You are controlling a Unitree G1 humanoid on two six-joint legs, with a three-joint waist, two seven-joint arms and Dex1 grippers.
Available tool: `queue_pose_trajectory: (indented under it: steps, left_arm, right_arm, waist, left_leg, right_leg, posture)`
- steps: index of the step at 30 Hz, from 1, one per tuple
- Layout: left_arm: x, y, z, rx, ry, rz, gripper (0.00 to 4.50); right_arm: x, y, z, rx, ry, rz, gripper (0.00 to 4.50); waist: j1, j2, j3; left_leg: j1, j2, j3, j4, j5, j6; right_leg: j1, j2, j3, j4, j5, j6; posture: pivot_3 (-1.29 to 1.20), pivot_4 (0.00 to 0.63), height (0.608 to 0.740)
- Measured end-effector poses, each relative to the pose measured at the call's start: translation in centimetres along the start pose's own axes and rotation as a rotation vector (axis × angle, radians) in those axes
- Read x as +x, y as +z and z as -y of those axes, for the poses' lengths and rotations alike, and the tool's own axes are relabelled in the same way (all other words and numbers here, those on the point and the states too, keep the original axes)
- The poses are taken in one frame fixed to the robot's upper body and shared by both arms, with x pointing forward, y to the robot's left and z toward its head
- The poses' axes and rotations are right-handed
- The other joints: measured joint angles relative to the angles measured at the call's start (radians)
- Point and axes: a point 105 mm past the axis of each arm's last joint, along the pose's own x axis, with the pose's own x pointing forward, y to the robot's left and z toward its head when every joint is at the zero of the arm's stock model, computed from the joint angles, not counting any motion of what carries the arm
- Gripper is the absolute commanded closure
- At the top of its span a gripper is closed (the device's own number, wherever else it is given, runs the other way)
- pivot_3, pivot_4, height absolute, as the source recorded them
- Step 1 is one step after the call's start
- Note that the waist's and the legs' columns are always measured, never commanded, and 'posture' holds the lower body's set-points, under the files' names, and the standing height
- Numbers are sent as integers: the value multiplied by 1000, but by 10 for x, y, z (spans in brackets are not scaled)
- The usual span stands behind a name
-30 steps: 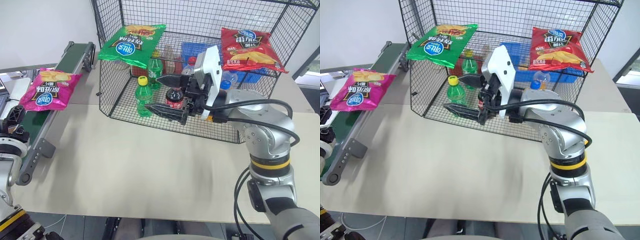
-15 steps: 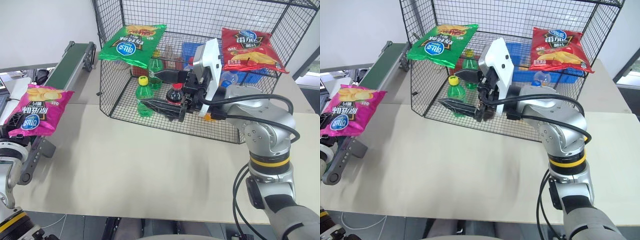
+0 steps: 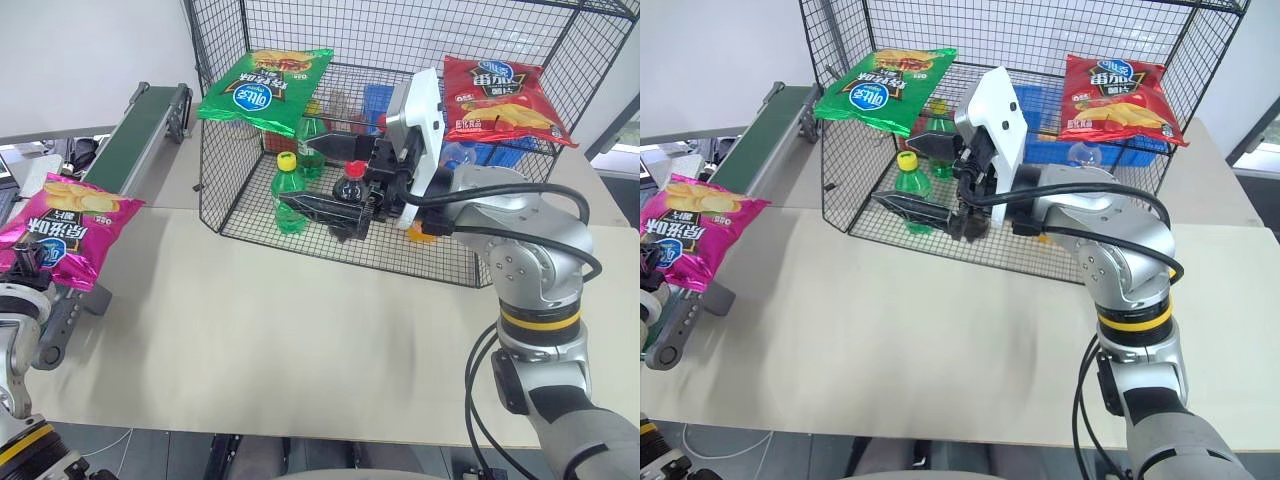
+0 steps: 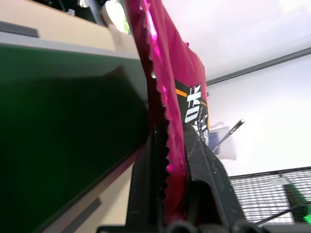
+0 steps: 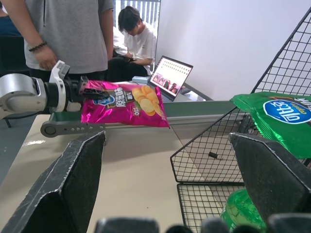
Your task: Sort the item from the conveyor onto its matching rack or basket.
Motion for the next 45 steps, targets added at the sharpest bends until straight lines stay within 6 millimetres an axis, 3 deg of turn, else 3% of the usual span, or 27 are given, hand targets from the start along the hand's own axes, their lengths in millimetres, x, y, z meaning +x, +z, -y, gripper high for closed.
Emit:
queue_pose_trajectory:
  steps: [4, 9, 12, 19, 23, 29, 32, 45]
  left_arm:
    - [-6, -6, 40, -8, -161, -52, 4455]
    - [-32, -21, 126, 41, -518, -146, 4455]
    - [-43, -39, 157, 67, -671, -211, 4455]
    - [-61, -85, 208, 123, -925, -399, 4455]
    - [-57, -113, 220, 19, -970, -519, 4455]
    - [-37, -164, 214, -186, -863, -710, 4455]
    - [-37, -188, 213, -259, -825, -791, 4455]
    - [-25, -244, 242, -504, -723, -976, 4455]
  right_arm:
    - [-3, -2, 4, 0, -5, -13, 0]
    - [-14, 7, 14, -17, -50, 12, 0]
    - [-18, 14, 16, -9, -65, 52, 0]
    - [-29, 24, 28, -31, -160, 87, 0]
    - [-35, 21, 33, -48, -223, 75, 0]
    - [-49, 29, 35, -107, -322, 79, 0]
    - [-59, 30, 34, -134, -373, 67, 0]
    - [-74, 29, 39, -139, -522, 48, 0]
  waist:
    - [3, -1, 1]
    - [9, -1, 1]
    - [9, -1, 1]
    - [14, -1, 1]
    - [23, -1, 1]
    - [28, -1, 1]
    - [30, -1, 1]
    - [28, -1, 1]
  left_leg:
    - [-1, 0, -1, 0, 0, 0]
    - [0, -1, 0, -1, 0, 0]
    - [0, -1, 1, -1, 1, -1]
    - [0, -2, 1, -1, 1, -2]
    - [-1, -2, 2, -1, 1, -2]
    - [-3, -2, 1, -1, 1, -2]
    - [-3, -2, 1, -1, 1, -2]
    - [-3, -4, 2, -1, 6, -9]
  right_leg:
    - [0, 0, 0, -1, 0, 0]
    - [0, 1, 0, -2, 0, 0]
    - [0, 4, 0, -2, 0, 0]
    - [0, 5, 0, -3, 0, 0]
    - [1, 5, 0, -3, 0, 0]
    - [1, 4, 0, -6, 0, 0]
    - [2, 4, 1, -8, 0, 0]
    - [2, 6, 3, -9, 0, 1]
  posture:
    - [0, 150, 740]
    - [0, 150, 740]
    - [0, 150, 740]
    - [0, 150, 740]
    - [0, 150, 740]
    - [0, 150, 740]
    - [0, 150, 740]
    - [0, 150, 740]
